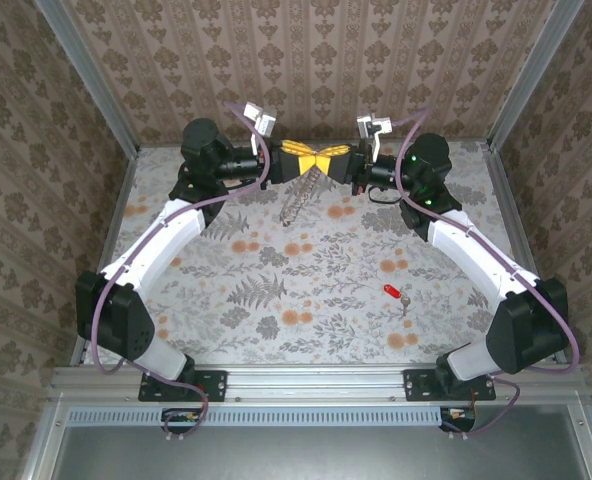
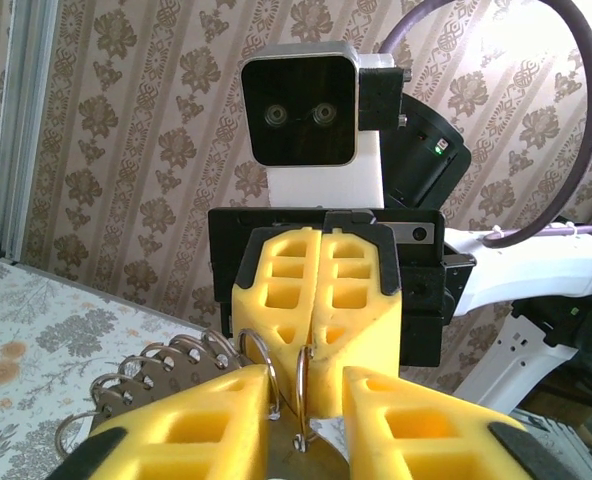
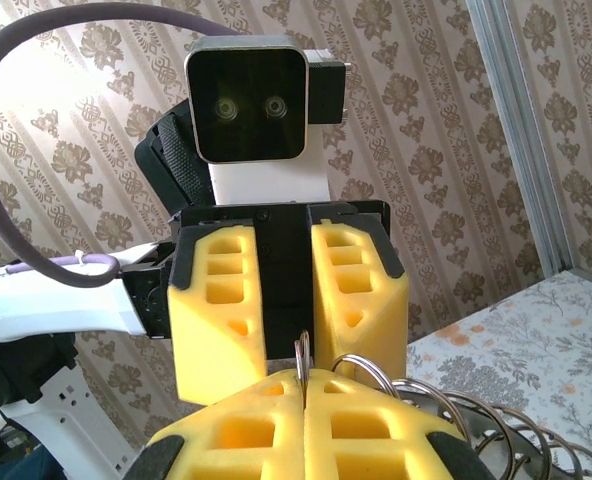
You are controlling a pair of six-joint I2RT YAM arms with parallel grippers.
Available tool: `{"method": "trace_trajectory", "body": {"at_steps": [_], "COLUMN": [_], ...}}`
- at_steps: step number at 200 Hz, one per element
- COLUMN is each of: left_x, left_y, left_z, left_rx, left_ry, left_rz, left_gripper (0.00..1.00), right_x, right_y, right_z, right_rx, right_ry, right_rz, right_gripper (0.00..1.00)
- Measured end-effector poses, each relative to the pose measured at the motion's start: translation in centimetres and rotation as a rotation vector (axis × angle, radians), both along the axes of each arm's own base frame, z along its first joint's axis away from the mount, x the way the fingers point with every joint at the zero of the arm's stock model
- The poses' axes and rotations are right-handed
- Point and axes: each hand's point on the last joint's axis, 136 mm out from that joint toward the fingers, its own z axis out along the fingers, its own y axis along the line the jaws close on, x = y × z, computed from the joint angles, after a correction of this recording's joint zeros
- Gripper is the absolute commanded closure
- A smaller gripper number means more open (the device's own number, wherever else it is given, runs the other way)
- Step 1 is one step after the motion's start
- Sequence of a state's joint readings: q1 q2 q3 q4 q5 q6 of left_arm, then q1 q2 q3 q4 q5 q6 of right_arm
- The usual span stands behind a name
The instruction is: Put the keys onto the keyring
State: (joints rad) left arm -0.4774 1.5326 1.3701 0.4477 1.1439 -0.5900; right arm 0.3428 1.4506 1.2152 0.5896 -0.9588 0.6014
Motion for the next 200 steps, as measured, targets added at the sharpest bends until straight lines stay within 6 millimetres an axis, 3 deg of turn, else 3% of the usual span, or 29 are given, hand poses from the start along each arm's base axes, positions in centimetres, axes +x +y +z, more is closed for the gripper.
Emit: {"method": "trace_trajectory", "body": {"at_steps": [24,97,130,147,165,185,200], "left_x": [0.1,0.4,0.4,0.5,0.9,0.9,1.0], "left_y": [0.0,0.0,0.0,0.0,0.0,-0.1,-0.1], "left_z": [0.0,0.0,0.0,0.0,-0.4,-1.0,-1.4], "left_rx": [-0.001,-0.004,-0.005,-0.005,-0.002,0.007,0.013], "left_ry": [-0.001,-0.002,-0.002,-0.004,-0.003,-0.014,-0.038], "left_rz": [0.004,0.023,0.025,0.027,0.047,0.052,0.065], "left_gripper": [0.79,1.00,1.00,1.00,1.00,1.00,1.00], "right_x": [-0.1,0.0,0.1,0.1,0.2,0.9,1.5], "right_y": [0.0,-0.3,-0.3,-0.3,-0.6,-1.8,-3.8], "right_z": [0.0,-0.1,-0.1,-0.2,-0.1,-0.1,-0.3], "right_rx": [0.000,-0.001,-0.001,-0.002,-0.003,-0.001,0.004], "right_ry": [-0.001,0.002,-0.001,0.004,0.012,0.032,0.061], "right_rz": [-0.001,-0.007,-0.008,-0.010,-0.020,-0.073,-0.152], "right_gripper": [1.00,1.00,1.00,0.71,0.53,0.45,0.44]}}
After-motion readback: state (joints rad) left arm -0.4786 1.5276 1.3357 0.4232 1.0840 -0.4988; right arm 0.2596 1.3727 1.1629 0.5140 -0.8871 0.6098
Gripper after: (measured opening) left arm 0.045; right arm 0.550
